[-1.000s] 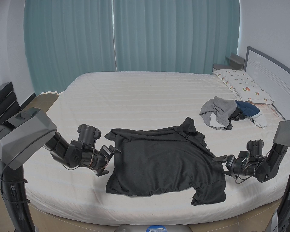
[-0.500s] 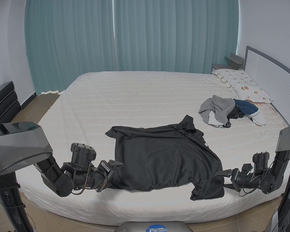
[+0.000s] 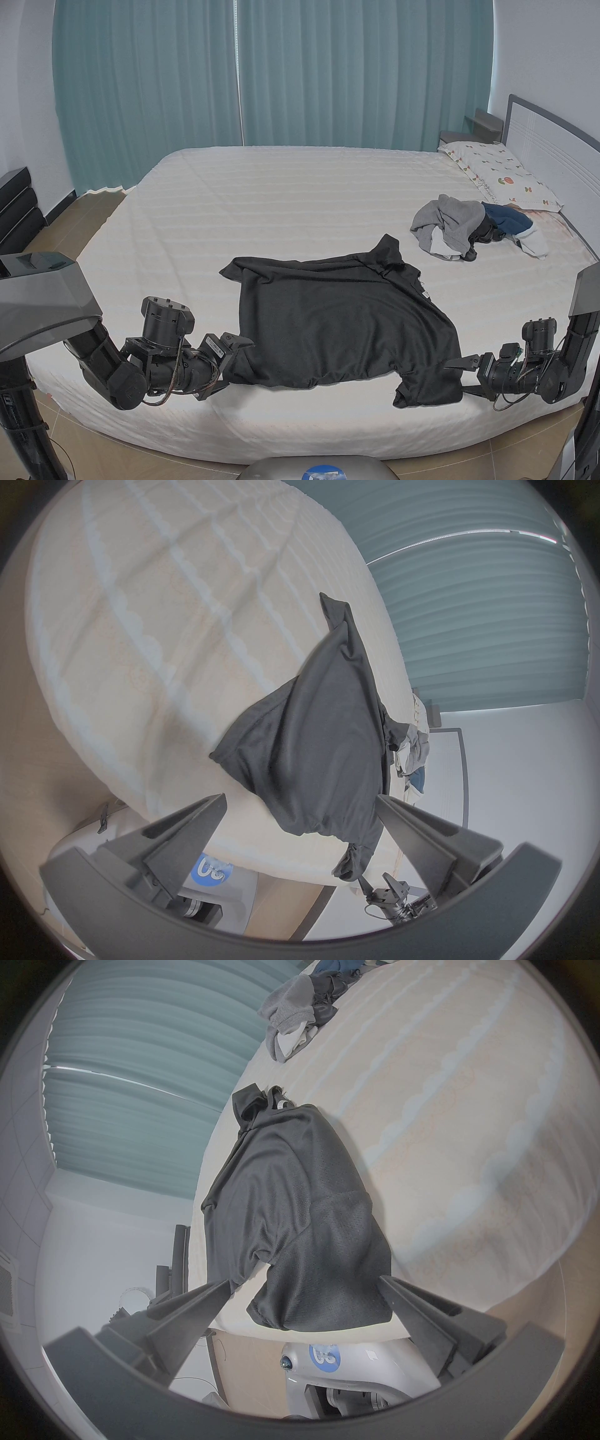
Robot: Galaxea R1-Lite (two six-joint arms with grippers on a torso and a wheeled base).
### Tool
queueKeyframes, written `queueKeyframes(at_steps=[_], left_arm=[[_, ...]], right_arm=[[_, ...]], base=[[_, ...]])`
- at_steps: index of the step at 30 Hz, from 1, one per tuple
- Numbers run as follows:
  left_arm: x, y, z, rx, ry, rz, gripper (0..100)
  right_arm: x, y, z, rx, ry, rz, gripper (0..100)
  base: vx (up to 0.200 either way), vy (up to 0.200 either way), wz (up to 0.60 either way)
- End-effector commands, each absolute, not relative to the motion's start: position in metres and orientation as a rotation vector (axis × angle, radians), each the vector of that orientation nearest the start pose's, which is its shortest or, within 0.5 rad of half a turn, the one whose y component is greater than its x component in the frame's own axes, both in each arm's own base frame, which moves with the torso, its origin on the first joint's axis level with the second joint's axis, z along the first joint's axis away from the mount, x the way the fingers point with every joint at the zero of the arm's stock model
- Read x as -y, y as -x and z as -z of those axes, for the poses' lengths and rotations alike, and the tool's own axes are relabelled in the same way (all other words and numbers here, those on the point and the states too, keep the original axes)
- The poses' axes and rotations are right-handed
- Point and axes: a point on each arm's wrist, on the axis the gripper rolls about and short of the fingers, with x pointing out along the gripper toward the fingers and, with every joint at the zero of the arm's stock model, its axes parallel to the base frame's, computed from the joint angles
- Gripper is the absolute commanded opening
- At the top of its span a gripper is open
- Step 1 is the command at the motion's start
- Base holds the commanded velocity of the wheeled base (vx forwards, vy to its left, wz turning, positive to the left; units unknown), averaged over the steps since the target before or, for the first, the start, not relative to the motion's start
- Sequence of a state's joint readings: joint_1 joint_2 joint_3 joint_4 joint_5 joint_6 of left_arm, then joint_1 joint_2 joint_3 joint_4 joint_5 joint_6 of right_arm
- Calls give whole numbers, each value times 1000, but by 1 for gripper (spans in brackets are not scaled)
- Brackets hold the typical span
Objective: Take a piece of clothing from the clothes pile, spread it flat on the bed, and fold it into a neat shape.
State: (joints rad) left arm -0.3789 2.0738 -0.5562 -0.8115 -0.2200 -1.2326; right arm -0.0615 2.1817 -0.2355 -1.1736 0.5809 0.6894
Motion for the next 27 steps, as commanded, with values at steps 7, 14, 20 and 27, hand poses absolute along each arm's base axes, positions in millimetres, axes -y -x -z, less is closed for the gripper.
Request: queueKeyframes(at_steps=[7, 14, 20, 27], left_arm=[[118, -283, -27, -963, 1082, 58, 100], [114, -281, -24, -945, 1062, 23, 100], [112, -283, -20, -877, 963, -44, 100], [110, -284, -2, -891, 867, -102, 100]], right_arm=[[3, -249, 14, -900, -895, -226, 100], [4, -249, 14, -896, -899, -229, 100], [3, -249, 14, -898, -898, -230, 100], [3, -241, 15, -912, -910, -247, 100]], base=[[0, -200, 0], [0, -57, 0], [0, 0, 0], [0, 0, 0]])
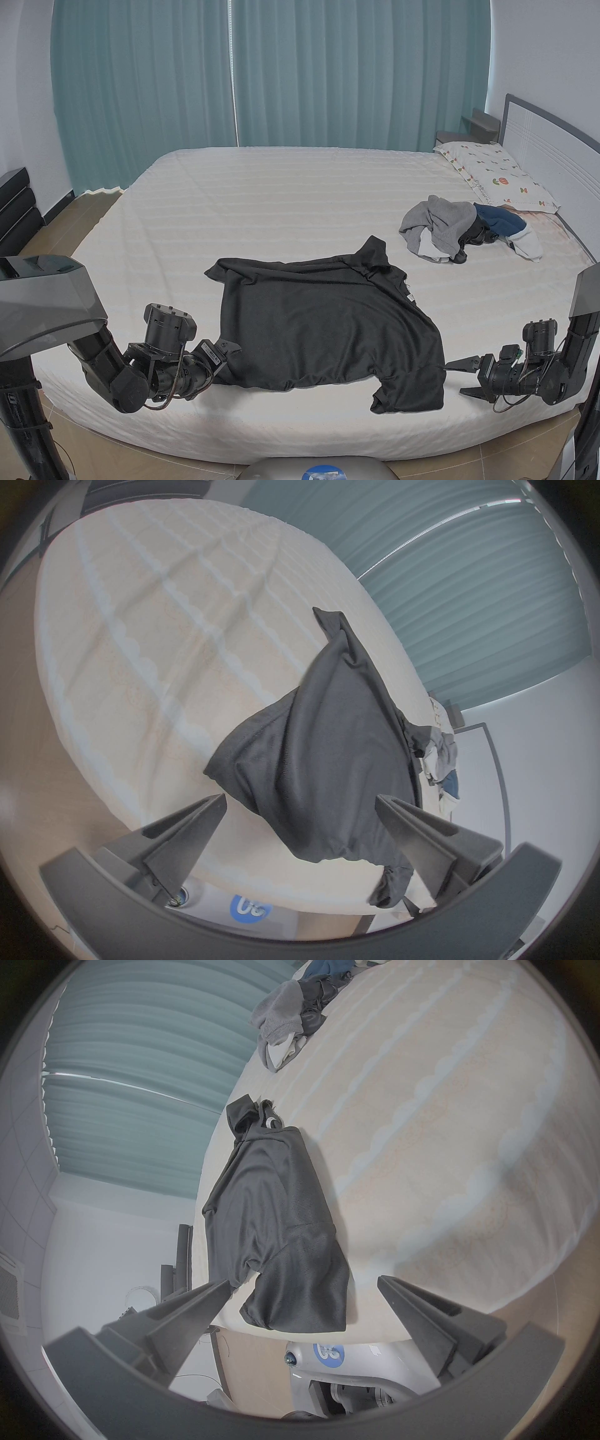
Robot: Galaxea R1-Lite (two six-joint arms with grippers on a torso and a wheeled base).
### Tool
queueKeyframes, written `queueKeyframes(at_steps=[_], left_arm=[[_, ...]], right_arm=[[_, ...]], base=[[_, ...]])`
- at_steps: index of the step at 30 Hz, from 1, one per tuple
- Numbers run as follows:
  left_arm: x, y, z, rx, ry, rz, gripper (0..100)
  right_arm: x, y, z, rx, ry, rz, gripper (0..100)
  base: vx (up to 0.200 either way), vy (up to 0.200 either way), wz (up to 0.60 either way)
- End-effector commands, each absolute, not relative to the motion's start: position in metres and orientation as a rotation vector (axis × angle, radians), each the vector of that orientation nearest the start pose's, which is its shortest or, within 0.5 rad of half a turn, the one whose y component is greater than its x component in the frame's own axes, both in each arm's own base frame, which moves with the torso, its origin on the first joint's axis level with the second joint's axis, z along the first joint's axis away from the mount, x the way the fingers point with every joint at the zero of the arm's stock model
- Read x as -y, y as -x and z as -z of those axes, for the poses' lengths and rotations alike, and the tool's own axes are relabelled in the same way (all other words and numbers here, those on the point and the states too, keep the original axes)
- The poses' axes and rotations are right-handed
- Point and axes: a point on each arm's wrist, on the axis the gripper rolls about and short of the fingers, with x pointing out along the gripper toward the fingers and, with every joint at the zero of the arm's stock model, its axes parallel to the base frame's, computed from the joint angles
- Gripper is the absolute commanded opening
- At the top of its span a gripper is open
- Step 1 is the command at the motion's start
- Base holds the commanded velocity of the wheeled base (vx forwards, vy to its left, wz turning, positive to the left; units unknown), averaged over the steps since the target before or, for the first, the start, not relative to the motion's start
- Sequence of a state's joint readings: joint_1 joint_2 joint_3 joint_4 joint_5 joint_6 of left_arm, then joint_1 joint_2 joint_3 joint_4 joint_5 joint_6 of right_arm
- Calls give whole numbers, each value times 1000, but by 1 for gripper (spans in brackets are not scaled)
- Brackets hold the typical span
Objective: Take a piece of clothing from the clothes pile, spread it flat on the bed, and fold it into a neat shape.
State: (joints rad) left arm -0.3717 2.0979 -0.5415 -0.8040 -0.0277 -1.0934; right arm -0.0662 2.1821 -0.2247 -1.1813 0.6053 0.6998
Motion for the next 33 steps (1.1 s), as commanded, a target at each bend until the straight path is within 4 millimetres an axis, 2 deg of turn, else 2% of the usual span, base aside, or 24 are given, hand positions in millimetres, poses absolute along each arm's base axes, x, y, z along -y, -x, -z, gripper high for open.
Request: queueKeyframes(at_steps=[1, 8, 13, 22, 26, 27, 31, 33], left_arm=[[110, -284, -1, -888, 856, -109, 100], [112, -290, 16, -860, 785, -178, 100], [114, -295, 19, -848, 779, -188, 100], [112, -305, 24, -838, 782, -201, 100], [108, -305, 29, -835, 725, -220, 100], [108, -304, 30, -834, 720, -226, 0], [107, -302, 28, -820, 708, -244, 0], [105, -298, 17, -800, 694, -240, 0]], right_arm=[[3, -242, 15, -899, -906, -256, 100], [2, -237, 24, -849, -897, -274, 100], [1, -235, 31, -824, -884, -281, 100], [1, -236, 31, -820, -884, -282, 100], [1, -239, 31, -811, -883, -283, 100], [1, -239, 32, -809, -880, -282, 100], [1, -243, 32, -795, -872, -275, 100], [-1, -252, 32, -761, -853, -265, 100]], base=[[0, 0, 0], [0, 0, 0], [0, 0, 0], [0, 0, 0], [0, 0, 0], [0, 0, 0], [0, 0, 0], [0, 0, 0]])
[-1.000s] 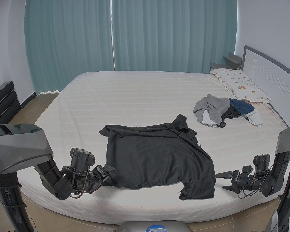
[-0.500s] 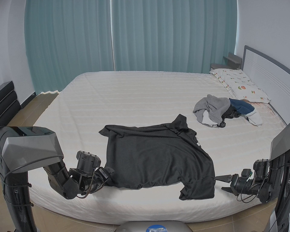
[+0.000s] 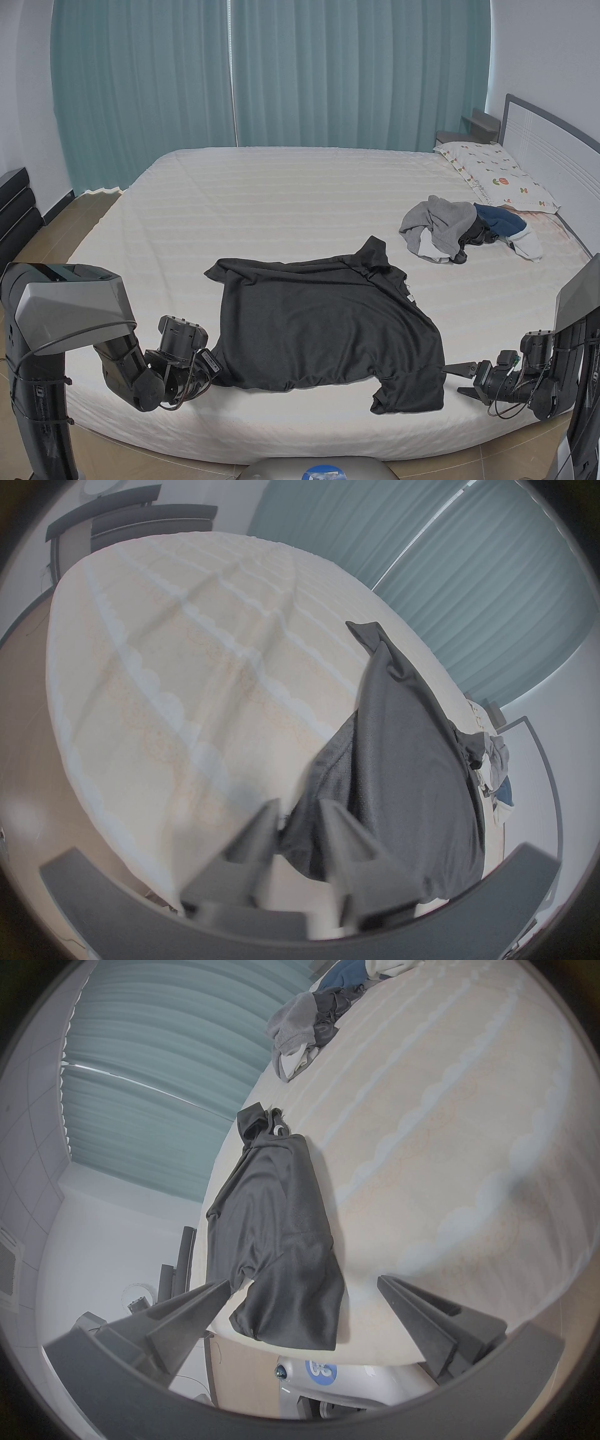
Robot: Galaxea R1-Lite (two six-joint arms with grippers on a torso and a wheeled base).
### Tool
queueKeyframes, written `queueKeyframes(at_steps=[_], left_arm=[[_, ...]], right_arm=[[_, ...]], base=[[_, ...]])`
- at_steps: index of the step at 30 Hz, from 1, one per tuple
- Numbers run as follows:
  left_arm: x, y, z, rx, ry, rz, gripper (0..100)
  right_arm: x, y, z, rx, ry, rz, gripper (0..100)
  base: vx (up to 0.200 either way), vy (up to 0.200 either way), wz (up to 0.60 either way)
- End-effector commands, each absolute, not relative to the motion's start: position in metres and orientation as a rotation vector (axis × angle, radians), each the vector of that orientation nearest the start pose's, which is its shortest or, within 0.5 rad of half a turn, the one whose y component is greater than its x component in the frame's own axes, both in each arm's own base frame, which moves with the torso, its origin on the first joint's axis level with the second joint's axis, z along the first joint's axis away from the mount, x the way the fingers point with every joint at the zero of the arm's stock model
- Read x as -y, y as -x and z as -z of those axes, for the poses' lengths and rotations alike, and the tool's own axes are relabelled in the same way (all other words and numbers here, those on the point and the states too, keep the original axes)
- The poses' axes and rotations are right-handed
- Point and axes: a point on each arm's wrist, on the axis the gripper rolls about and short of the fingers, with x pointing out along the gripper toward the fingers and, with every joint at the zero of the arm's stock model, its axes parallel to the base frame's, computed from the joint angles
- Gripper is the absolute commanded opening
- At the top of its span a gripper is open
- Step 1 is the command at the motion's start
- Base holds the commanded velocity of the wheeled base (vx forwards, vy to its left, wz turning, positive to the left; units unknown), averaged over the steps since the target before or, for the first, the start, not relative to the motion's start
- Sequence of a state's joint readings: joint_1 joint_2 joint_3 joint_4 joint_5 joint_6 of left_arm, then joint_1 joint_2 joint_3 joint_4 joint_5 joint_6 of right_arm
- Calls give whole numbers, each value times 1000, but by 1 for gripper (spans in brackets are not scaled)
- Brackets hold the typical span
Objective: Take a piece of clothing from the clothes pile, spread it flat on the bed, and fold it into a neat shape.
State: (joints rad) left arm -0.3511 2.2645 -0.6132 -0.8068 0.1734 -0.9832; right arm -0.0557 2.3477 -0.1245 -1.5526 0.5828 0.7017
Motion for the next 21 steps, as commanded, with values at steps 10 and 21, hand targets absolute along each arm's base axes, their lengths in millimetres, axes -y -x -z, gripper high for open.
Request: queueKeyframes(at_steps=[10, 21], left_arm=[[85, -280, -11, -816, 571, -236, 0], [78, -266, -16, -872, 483, -252, 0]], right_arm=[[-28, -276, 40, -690, -751, -195, 100], [-47, -306, 49, -636, -694, -138, 100]], base=[[0, 0, 0], [0, 0, 0]])
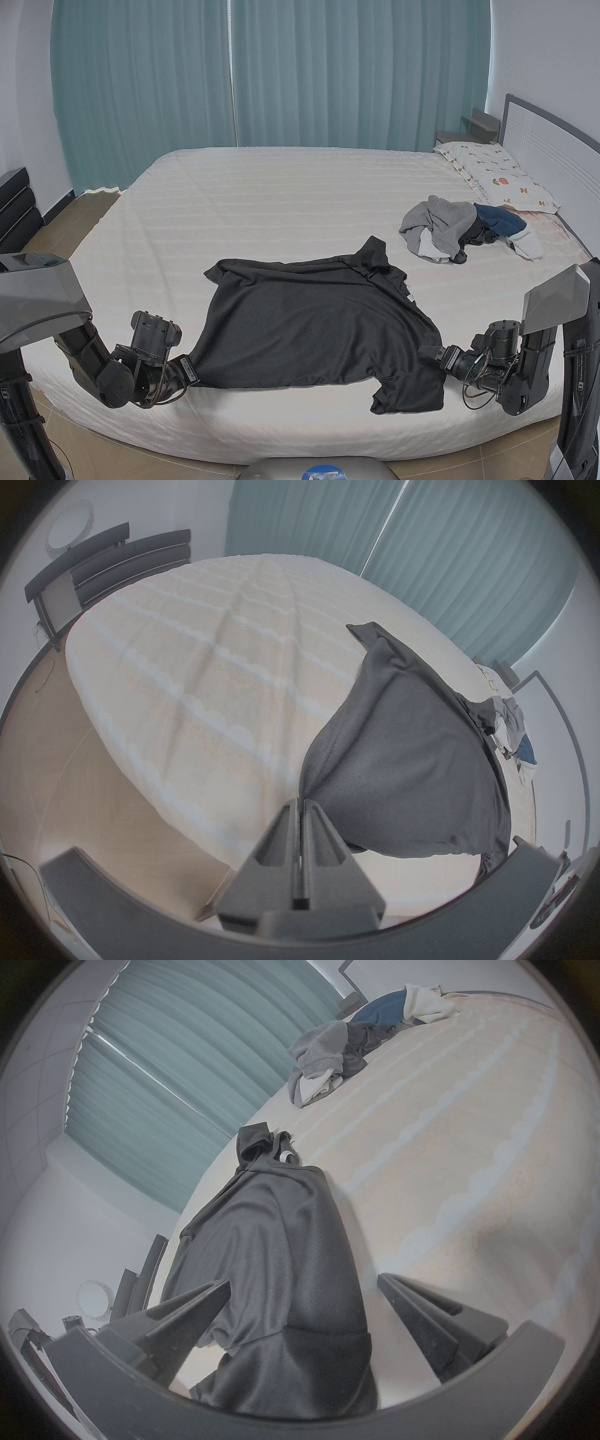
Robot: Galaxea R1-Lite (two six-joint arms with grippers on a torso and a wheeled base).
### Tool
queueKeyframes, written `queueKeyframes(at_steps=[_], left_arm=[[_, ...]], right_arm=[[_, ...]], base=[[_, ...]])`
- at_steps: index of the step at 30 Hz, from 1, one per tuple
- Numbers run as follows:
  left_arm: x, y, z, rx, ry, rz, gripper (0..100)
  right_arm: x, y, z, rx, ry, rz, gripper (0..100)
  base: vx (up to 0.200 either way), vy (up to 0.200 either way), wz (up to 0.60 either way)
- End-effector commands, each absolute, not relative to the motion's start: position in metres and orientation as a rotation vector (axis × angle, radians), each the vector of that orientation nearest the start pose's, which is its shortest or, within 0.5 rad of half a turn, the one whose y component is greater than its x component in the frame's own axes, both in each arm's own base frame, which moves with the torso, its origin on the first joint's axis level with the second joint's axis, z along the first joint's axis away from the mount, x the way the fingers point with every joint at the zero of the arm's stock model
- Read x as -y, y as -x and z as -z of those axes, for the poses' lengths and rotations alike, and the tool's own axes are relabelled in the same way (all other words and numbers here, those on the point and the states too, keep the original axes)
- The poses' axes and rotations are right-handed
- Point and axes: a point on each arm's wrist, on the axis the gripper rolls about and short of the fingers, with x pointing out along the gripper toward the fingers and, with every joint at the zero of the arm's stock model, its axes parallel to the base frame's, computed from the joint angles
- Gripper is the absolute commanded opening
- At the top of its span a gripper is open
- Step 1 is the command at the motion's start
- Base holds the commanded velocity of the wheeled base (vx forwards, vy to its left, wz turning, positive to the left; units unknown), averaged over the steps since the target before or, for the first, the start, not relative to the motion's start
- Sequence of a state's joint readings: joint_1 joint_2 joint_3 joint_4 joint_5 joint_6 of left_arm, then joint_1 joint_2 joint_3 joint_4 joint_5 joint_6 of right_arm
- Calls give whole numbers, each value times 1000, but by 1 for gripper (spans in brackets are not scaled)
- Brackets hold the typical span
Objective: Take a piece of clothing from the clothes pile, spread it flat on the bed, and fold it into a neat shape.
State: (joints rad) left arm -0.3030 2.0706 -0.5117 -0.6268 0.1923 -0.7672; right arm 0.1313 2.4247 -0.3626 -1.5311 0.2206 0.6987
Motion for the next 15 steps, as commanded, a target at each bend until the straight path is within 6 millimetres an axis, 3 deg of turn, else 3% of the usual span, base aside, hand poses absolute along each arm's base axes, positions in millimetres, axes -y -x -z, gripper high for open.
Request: queueKeyframes(at_steps=[1, 2, 14, 15], left_arm=[[77, -266, -17, -875, 478, -260, 0], [77, -266, -17, -873, 473, -268, 0], [69, -276, -18, -810, 509, -296, 0], [68, -279, -19, -789, 521, -293, 0]], right_arm=[[-47, -308, 49, -641, -694, -133, 100], [-47, -310, 49, -645, -693, -126, 0], [-50, -356, 33, -533, -683, -106, 0], [-49, -369, 25, -509, -687, -109, 0]], base=[[0, 0, 0], [0, 0, 0], [0, 0, 0], [0, 0, 0]])
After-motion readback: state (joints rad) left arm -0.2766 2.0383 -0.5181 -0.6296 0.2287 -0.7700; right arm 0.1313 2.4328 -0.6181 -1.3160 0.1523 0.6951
